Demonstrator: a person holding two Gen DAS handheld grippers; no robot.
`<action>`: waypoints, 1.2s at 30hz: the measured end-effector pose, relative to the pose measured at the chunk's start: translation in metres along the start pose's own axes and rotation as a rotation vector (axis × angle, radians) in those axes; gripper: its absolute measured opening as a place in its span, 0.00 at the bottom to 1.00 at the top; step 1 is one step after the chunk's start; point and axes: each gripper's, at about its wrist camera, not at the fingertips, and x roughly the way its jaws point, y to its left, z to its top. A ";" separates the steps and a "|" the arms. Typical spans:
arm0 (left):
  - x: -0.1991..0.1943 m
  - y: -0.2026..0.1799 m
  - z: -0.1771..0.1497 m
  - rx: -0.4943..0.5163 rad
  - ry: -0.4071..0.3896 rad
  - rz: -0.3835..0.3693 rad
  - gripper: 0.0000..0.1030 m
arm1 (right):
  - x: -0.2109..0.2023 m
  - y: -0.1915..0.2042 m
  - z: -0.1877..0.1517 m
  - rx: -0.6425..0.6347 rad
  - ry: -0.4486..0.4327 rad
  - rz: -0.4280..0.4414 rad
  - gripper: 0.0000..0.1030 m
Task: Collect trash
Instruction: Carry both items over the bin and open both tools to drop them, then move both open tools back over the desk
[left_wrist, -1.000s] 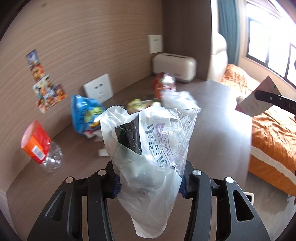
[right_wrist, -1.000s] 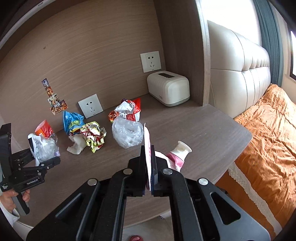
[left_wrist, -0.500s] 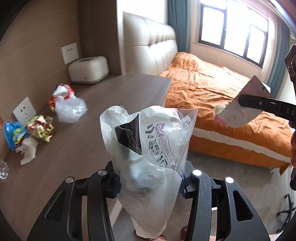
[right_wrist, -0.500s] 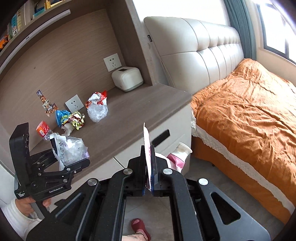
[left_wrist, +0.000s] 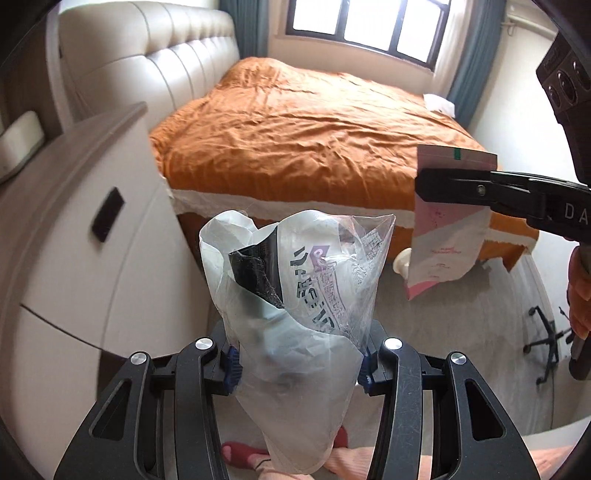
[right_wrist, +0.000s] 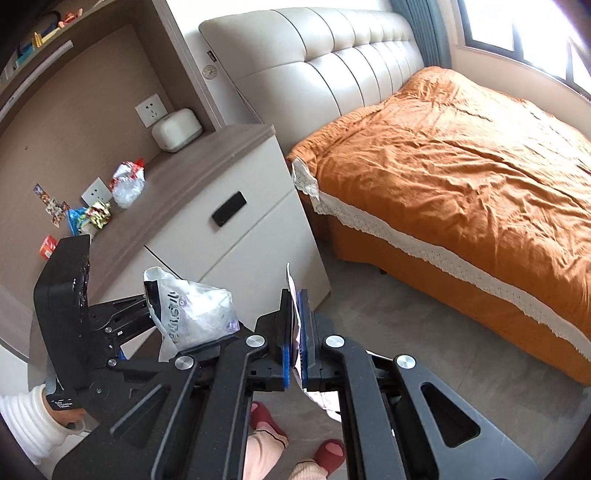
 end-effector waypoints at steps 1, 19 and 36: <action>0.012 -0.005 -0.004 0.011 0.017 -0.019 0.45 | 0.006 -0.007 -0.007 0.007 0.011 -0.009 0.04; 0.257 -0.051 -0.104 0.155 0.240 -0.220 0.46 | 0.170 -0.130 -0.129 0.134 0.165 -0.032 0.04; 0.260 -0.019 -0.109 0.053 0.261 -0.176 0.95 | 0.183 -0.162 -0.144 0.219 0.230 -0.166 0.96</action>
